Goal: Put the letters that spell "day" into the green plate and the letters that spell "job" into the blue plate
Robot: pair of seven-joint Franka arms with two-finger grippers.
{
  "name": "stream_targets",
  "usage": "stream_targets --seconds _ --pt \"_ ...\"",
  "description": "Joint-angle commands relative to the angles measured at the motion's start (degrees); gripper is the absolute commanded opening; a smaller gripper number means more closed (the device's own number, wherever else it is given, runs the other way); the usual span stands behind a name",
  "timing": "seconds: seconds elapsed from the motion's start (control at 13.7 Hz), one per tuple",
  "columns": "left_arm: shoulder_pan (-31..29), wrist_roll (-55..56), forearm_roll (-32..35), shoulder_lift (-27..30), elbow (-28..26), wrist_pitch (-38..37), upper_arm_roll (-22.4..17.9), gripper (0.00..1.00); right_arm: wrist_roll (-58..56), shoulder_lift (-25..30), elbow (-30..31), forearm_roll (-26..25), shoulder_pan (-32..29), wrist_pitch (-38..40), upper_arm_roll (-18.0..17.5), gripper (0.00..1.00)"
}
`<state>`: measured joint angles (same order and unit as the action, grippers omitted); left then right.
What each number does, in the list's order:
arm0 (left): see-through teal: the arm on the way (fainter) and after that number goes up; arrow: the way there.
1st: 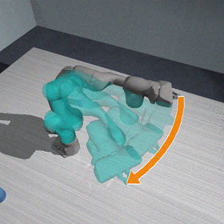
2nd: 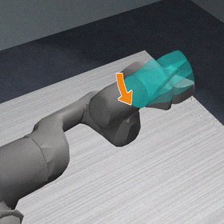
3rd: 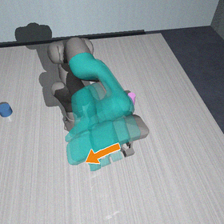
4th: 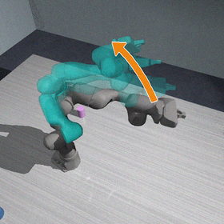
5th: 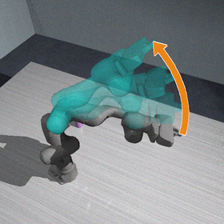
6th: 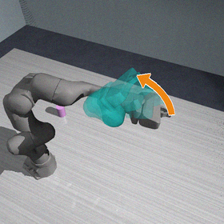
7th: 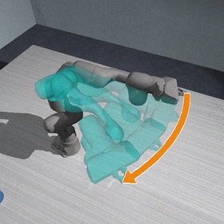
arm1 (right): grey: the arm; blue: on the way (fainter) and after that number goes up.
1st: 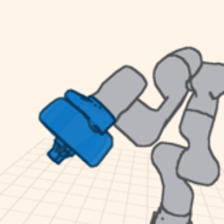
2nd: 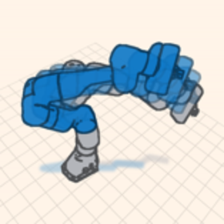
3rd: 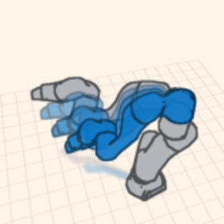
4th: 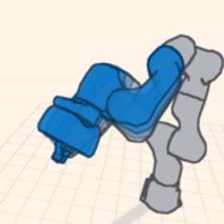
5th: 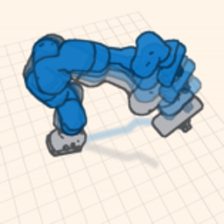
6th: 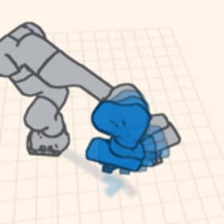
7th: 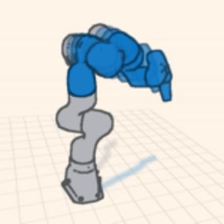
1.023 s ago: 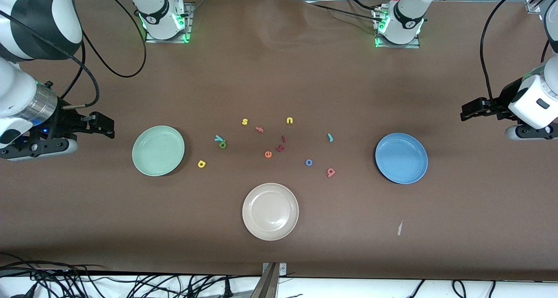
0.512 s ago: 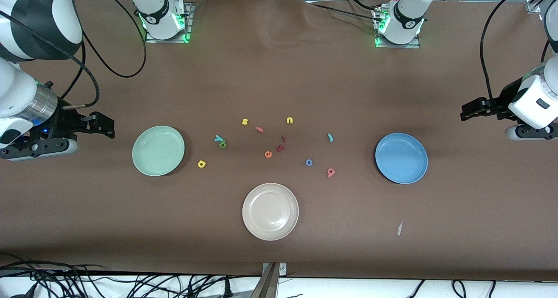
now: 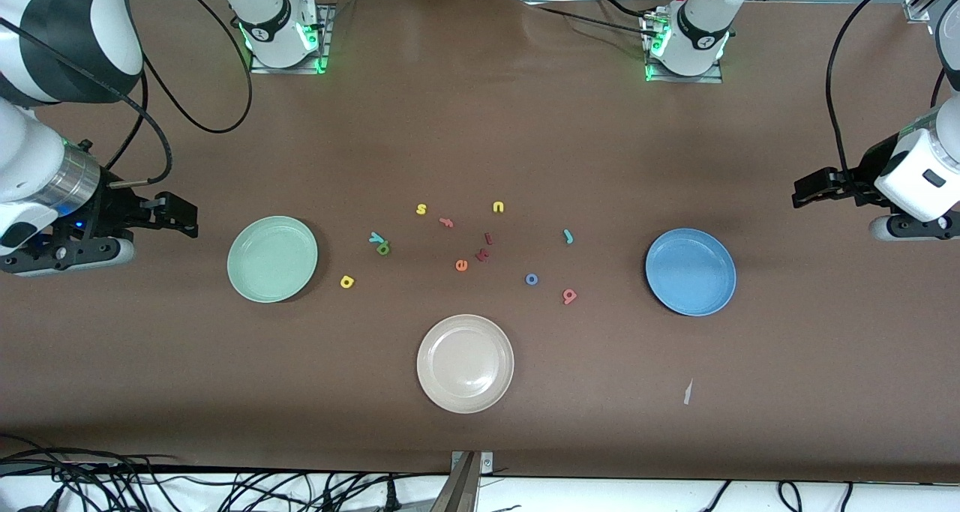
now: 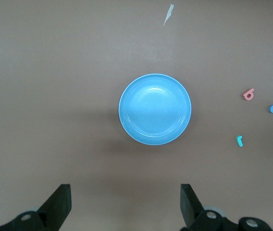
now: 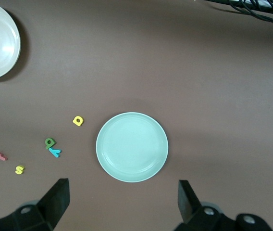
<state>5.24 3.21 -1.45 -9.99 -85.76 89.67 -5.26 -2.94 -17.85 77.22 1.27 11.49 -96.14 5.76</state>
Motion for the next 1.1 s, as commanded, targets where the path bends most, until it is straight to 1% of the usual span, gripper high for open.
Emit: stream_targets --seconds 0.0,0.22,0.44,0.58,0.73,0.8,0.88,1.02 --pt "0.2 -0.8 0.1 1.3 -1.0 0.2 -0.2 1.0 0.1 -0.3 -0.2 -0.2 0.5 0.3 -0.1 1.0" --pt "0.2 -0.8 0.1 1.3 -1.0 0.2 -0.2 1.0 0.0 -0.3 -0.2 -0.2 0.5 0.3 -0.1 1.0" --pt "0.3 -0.8 0.0 1.3 -1.0 0.2 -0.2 1.0 -0.2 -1.5 0.0 -0.1 0.5 0.3 -0.1 1.0" --pt "0.3 -0.8 -0.3 1.2 -1.0 0.2 -0.2 1.0 0.1 -1.6 0.0 0.0 1.4 0.0 -0.1 1.0" --pt "0.6 -0.5 -0.7 0.4 -0.8 0.4 -0.1 1.0 0.4 -2.8 0.0 0.0 2.2 -0.3 -0.1 1.0" --pt "1.0 -0.1 -1.5 -0.1 -0.7 0.5 0.3 1.0 0.5 -3.6 0.0 0.1 2.9 -0.6 -0.1 1.0" --pt "1.3 0.0 -3.9 -1.1 -0.7 0.9 0.7 1.0 0.6 -4.4 0.0 0.2 3.5 -1.1 -0.1 1.0" --pt "2.1 0.2 -6.5 -3.4 -1.4 3.5 1.6 1.0 1.2 -5.3 0.0 0.2 4.8 -2.3 -0.1 1.0"
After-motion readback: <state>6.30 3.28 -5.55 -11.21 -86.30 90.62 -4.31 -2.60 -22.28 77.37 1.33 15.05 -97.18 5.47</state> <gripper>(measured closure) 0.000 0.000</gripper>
